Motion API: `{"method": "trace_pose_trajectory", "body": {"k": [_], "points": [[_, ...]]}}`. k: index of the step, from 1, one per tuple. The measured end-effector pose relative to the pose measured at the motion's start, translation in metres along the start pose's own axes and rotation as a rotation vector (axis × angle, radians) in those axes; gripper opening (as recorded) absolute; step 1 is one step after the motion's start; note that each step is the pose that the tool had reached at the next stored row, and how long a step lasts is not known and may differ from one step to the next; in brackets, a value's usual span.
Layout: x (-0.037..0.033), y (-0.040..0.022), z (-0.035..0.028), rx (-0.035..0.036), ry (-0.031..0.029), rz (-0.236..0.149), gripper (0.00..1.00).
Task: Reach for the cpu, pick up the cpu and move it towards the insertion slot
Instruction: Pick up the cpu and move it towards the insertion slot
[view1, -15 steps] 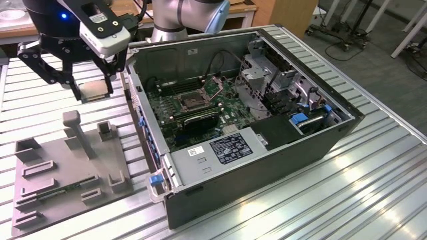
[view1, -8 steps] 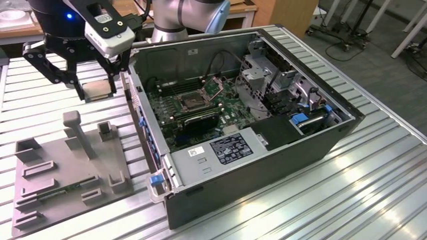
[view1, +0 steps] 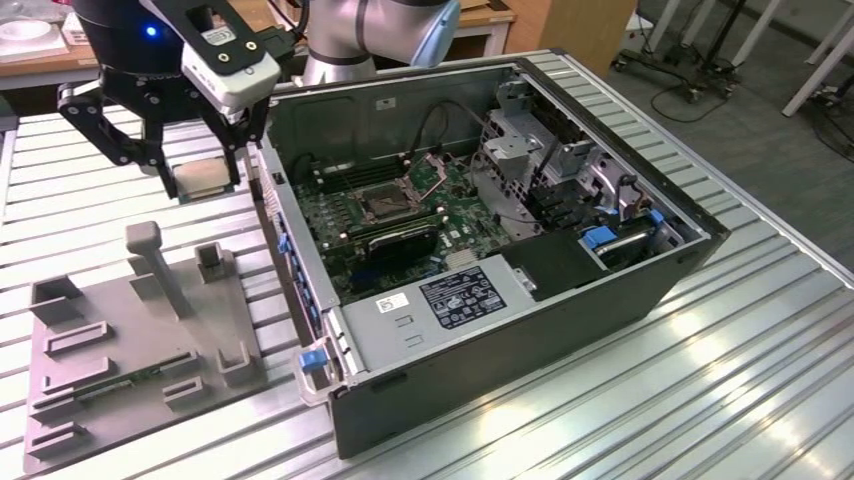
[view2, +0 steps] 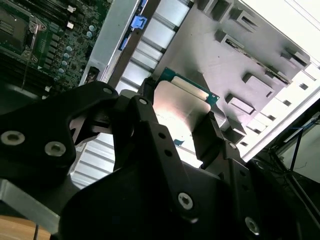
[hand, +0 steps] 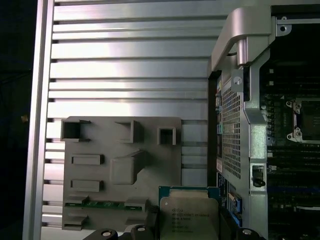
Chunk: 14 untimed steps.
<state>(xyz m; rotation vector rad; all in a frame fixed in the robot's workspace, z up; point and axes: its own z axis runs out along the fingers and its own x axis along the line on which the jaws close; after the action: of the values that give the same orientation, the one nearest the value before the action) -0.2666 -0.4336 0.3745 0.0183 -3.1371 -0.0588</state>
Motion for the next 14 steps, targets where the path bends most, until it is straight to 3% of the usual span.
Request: {"method": "trace_pose_trajectory", "body": {"k": [14], "points": [[-0.0017,0.0000,0.0000,0.0000,-0.0001,0.000,0.55]]}}
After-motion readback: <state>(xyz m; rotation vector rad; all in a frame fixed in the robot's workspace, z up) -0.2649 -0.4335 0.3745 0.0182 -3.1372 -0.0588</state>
